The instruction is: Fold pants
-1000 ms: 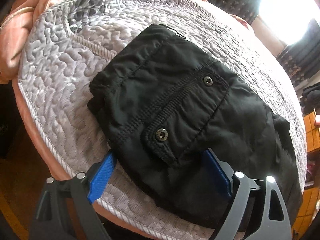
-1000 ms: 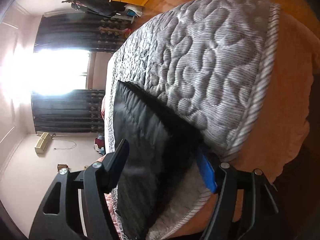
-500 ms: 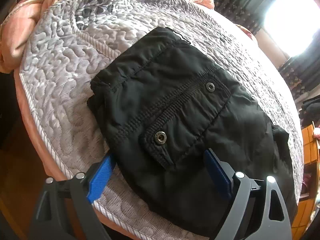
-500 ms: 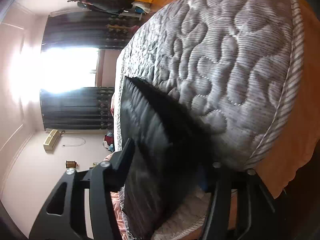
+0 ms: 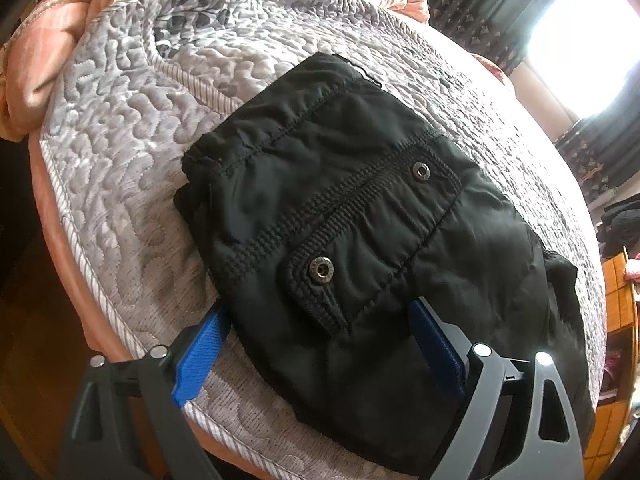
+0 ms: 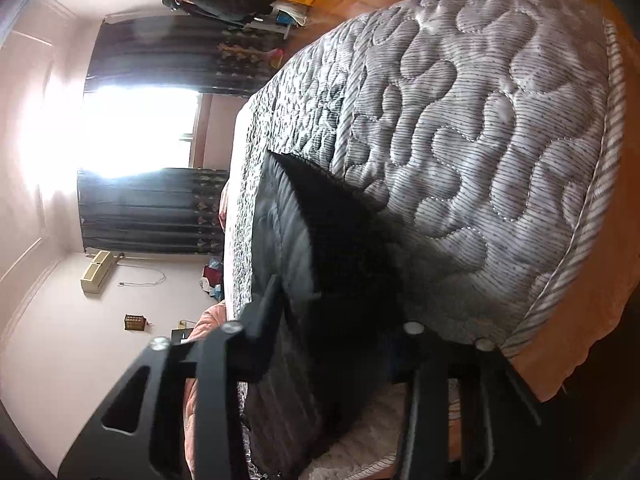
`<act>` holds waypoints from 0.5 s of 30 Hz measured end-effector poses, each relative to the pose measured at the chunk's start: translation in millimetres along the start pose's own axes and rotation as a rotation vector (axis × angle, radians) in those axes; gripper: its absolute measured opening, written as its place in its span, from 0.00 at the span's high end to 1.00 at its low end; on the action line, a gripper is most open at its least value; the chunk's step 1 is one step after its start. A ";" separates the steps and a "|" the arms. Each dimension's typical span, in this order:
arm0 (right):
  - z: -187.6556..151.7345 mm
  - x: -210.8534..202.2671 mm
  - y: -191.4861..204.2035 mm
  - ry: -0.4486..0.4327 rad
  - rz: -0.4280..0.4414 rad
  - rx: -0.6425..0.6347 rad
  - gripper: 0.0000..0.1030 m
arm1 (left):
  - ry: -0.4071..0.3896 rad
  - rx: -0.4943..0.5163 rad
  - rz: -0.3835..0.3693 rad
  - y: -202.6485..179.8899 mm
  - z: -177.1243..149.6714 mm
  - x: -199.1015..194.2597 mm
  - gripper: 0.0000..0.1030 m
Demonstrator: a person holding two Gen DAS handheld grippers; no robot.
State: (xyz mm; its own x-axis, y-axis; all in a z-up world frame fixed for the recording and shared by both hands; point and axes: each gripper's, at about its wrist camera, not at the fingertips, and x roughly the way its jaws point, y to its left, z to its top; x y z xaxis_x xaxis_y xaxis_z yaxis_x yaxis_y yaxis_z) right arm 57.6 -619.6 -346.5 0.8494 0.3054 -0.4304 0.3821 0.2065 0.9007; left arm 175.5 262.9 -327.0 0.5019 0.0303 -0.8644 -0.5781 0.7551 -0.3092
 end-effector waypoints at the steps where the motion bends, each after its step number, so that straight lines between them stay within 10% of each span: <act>1: 0.3 -0.3 3.5 -0.003 -0.006 -0.003 0.72 | -0.002 -0.001 -0.001 0.0 -0.5 -0.3 0.12; 15: -17.0 -14.2 81.3 -0.042 -0.081 -0.170 0.78 | -0.097 0.051 0.025 -4.6 -23.8 -12.5 0.12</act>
State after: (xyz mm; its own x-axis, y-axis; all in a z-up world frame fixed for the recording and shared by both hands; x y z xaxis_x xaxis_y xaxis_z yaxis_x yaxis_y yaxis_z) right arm 70.5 -591.3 -268.1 0.8345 0.2428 -0.4947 0.3855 0.3843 0.8389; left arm 156.5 243.4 -324.2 0.5490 0.1104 -0.8285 -0.5588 0.7856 -0.2656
